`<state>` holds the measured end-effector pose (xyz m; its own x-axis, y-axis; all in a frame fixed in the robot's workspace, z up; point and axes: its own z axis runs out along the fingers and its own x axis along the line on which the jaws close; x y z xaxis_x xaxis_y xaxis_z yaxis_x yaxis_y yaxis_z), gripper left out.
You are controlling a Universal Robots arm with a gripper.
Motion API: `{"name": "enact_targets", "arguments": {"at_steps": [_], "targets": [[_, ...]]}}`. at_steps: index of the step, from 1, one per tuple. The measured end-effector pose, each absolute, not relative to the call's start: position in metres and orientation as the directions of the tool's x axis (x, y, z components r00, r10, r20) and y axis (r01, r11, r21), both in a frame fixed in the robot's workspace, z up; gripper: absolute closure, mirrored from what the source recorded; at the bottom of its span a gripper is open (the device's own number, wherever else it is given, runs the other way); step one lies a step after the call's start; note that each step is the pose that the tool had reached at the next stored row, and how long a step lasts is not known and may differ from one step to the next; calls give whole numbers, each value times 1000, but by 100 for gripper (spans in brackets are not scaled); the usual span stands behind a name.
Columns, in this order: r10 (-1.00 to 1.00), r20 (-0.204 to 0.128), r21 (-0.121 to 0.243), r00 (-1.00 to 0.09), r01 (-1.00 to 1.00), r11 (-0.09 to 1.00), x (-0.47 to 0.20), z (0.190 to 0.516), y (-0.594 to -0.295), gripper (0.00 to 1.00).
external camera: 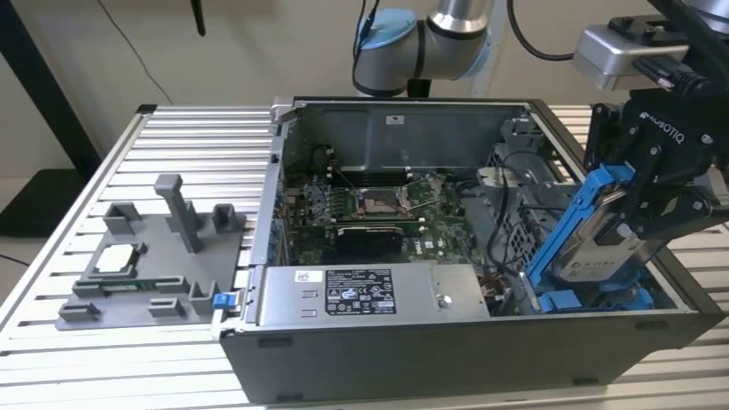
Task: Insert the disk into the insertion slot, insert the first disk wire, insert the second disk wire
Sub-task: 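Insert the disk into the insertion slot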
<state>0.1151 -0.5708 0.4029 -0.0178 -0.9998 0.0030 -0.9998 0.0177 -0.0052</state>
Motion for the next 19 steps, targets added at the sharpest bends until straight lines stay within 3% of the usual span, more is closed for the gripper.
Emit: {"name": "enact_targets", "arguments": {"at_steps": [19], "targets": [[-1000, -8, -5, -18, -1000, 18, 115, 380, -571, 100]]}}
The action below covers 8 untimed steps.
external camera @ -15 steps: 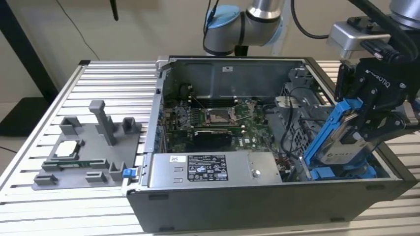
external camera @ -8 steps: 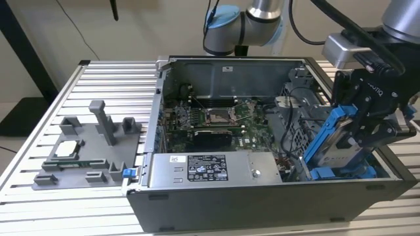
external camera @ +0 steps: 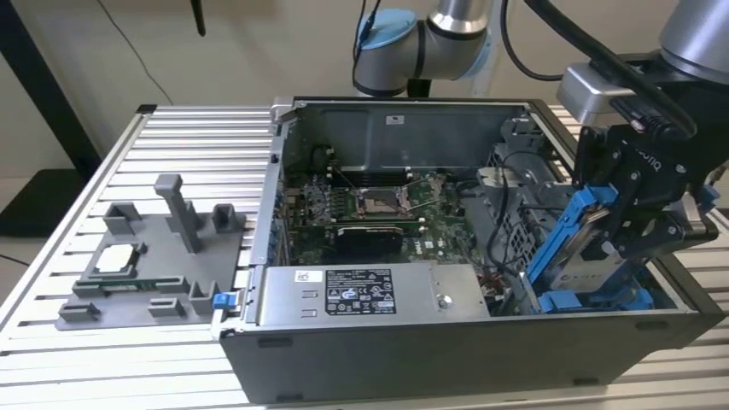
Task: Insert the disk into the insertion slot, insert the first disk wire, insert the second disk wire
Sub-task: 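Insert the disk into the insertion slot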
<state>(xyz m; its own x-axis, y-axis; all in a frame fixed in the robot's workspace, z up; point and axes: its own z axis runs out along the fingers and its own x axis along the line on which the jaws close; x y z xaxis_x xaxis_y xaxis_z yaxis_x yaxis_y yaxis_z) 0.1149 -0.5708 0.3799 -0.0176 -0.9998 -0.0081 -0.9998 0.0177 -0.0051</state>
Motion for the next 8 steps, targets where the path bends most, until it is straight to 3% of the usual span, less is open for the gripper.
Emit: {"name": "enact_targets", "arguments": {"at_steps": [1, 2, 8], "targets": [[-1000, -9, -5, -18, -1000, 18, 115, 380, -571, 100], [-1000, -9, -5, -18, -1000, 18, 115, 380, -571, 0], [-1000, -8, -5, -18, -1000, 18, 115, 385, -571, 0]]}}
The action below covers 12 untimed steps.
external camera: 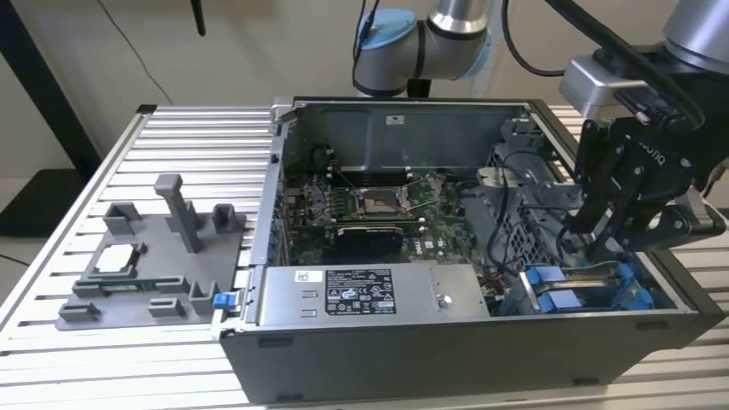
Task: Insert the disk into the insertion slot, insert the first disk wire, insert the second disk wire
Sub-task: 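Insert the disk into the insertion slot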
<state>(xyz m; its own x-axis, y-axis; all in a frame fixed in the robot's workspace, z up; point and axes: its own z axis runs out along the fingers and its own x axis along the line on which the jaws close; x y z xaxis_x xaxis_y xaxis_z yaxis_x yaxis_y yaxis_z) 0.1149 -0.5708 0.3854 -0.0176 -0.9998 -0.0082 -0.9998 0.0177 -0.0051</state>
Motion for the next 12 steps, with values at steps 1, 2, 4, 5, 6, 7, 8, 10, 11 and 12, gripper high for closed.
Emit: {"name": "enact_targets", "arguments": {"at_steps": [1, 2, 4, 5, 6, 7, 8, 10, 11, 12], "targets": [[-1000, -8, -5, -18, -1000, 18, 115, 387, -571, 0], [-1000, -8, -5, -18, -1000, 18, 115, 388, -571, 0], [-1000, -8, -5, -18, -1000, 18, 115, 392, -571, 0], [-1000, -8, -5, -18, -1000, 18, 115, 394, -571, 0], [-1000, -8, -5, -18, -1000, 18, 115, 396, -571, 0], [-1000, -8, -5, -18, -1000, 18, 115, 398, -571, 0], [-1000, -8, -5, -18, -1000, 18, 115, 400, -571, 0], [-1000, -8, -5, -18, -1000, 18, 115, 403, -571, 0], [-1000, -8, -5, -18, -1000, 18, 115, 405, -571, 0], [-1000, -8, -5, -18, -1000, 18, 115, 406, -571, 0]]}}
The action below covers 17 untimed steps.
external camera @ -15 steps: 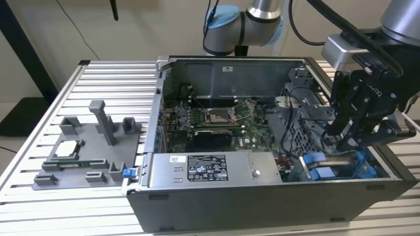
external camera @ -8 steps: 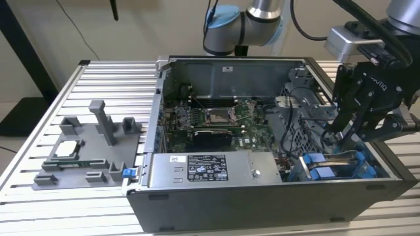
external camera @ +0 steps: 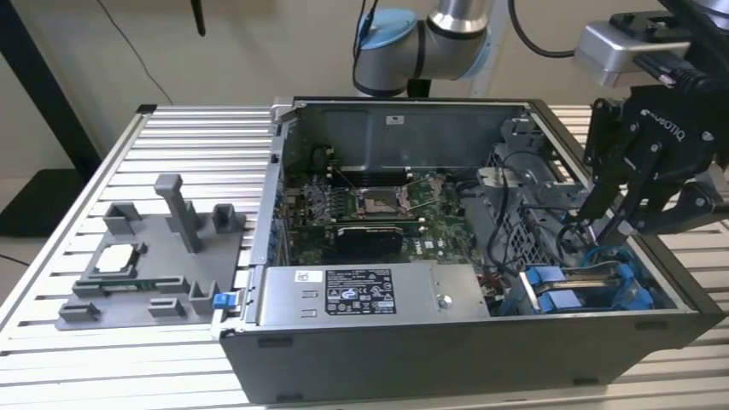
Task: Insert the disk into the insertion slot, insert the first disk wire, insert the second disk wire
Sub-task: 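Insert the disk into the insertion slot, then insert the first disk wire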
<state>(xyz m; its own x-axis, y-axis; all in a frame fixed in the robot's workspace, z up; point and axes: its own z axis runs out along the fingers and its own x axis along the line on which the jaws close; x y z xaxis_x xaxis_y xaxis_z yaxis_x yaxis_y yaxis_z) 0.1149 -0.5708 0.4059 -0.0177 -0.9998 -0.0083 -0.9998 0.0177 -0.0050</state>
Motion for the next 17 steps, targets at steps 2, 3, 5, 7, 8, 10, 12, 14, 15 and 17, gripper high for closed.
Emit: {"name": "enact_targets", "arguments": {"at_steps": [2, 3, 5, 7, 8, 10, 12, 14, 15, 17], "targets": [[-1000, -8, -5, -17, -1000, 17, 115, 409, -571, 0], [-1000, -9, -5, -18, -1000, 18, 114, 410, -571, 0], [-1000, -11, -6, -18, -1000, 18, 114, 410, -569, 0], [-1000, -15, -9, -18, -1000, 18, 113, 409, -567, 0], [-1000, -17, -9, -18, -1000, 18, 113, 408, -566, 0], [-1000, -18, -9, -17, -1000, 18, 113, 405, -560, 0], [-1000, -19, -10, -17, -1000, 18, 113, 402, -555, 0], [-999, -31, -10, -17, -1000, 17, 113, 401, -553, 0], [-999, -40, -10, -16, -1000, 16, 113, 400, -552, 0], [-998, -57, -9, -14, -1000, 15, 113, 400, -552, 0]]}}
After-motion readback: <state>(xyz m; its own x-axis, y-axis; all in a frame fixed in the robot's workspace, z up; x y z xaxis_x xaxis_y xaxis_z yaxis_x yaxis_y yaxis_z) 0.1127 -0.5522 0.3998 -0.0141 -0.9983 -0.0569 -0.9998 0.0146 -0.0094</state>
